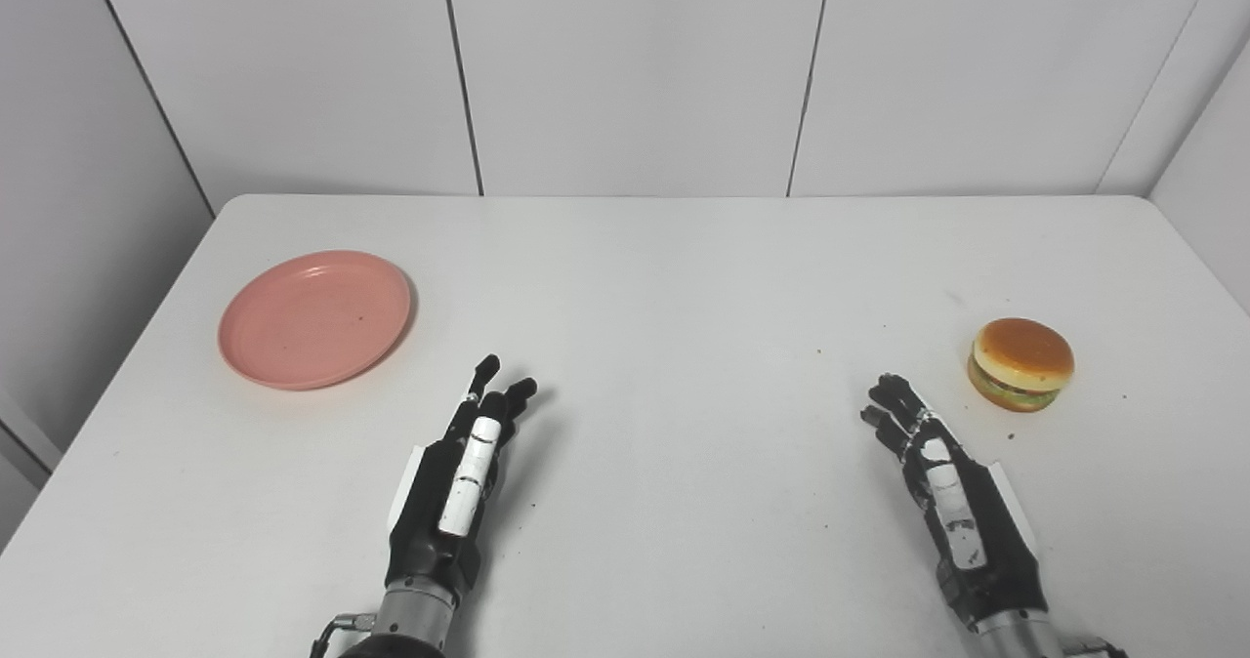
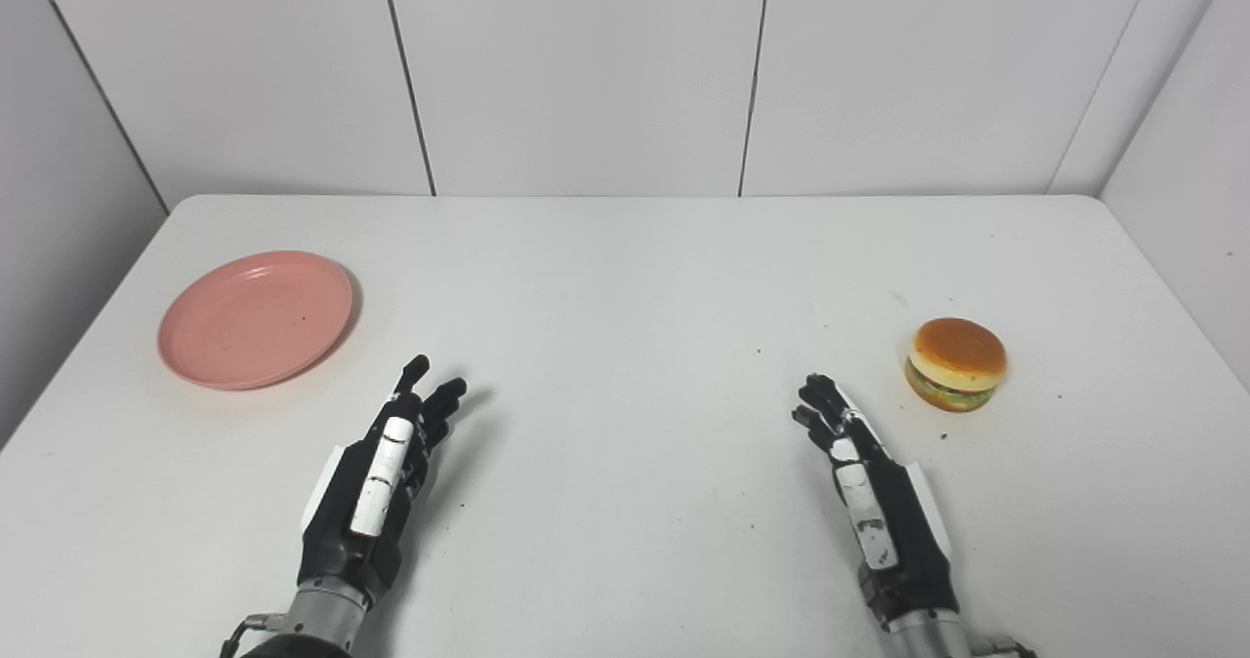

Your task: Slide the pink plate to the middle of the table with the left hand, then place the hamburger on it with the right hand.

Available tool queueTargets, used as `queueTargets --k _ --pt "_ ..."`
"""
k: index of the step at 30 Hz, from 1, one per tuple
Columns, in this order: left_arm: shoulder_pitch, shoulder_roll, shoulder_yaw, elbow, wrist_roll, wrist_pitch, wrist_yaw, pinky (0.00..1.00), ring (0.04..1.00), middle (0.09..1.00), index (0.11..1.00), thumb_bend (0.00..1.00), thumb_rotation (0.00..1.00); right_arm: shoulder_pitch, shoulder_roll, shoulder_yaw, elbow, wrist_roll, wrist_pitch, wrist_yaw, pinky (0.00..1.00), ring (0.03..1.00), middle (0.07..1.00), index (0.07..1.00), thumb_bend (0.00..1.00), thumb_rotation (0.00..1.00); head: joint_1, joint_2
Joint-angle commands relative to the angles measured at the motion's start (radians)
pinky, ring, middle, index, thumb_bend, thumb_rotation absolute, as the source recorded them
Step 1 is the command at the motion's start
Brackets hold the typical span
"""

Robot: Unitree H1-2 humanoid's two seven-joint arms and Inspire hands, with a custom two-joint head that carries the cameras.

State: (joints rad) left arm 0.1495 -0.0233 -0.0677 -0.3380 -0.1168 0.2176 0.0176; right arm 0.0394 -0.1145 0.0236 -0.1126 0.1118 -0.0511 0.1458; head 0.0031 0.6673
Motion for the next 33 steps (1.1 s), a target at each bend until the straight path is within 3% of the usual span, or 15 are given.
queueTargets --k 1,9,19,33 --pt "0.097 -0.004 0.0 -0.015 -0.001 -0.013 -0.008 0.99 0.94 0.865 0.942 0.63 0.84 -0.009 -0.005 0.003 0.015 0.01 -0.028 0.018 0.94 0.877 0.897 0.888 0.89 0.95 0.016 -0.011" --pt "0.093 -0.036 -0.036 0.041 0.035 -0.065 0.007 0.99 0.926 0.851 0.927 0.57 0.83 -0.01 -0.039 -0.019 0.072 0.034 -0.075 0.047 0.95 0.881 0.909 0.896 0.87 0.97 0.121 -0.067" --pt "0.081 -0.072 -0.093 0.121 0.103 -0.125 0.056 0.97 0.911 0.856 0.926 0.52 0.83 -0.028 -0.081 -0.048 0.184 0.078 -0.164 0.099 0.97 0.881 0.919 0.893 0.86 0.96 0.241 -0.17" --pt "0.067 -0.085 -0.124 0.199 0.136 -0.194 0.096 0.91 0.884 0.853 0.926 0.54 0.83 -0.05 -0.095 -0.054 0.279 0.079 -0.239 0.127 0.99 0.902 0.925 0.911 0.87 0.99 0.283 -0.24"
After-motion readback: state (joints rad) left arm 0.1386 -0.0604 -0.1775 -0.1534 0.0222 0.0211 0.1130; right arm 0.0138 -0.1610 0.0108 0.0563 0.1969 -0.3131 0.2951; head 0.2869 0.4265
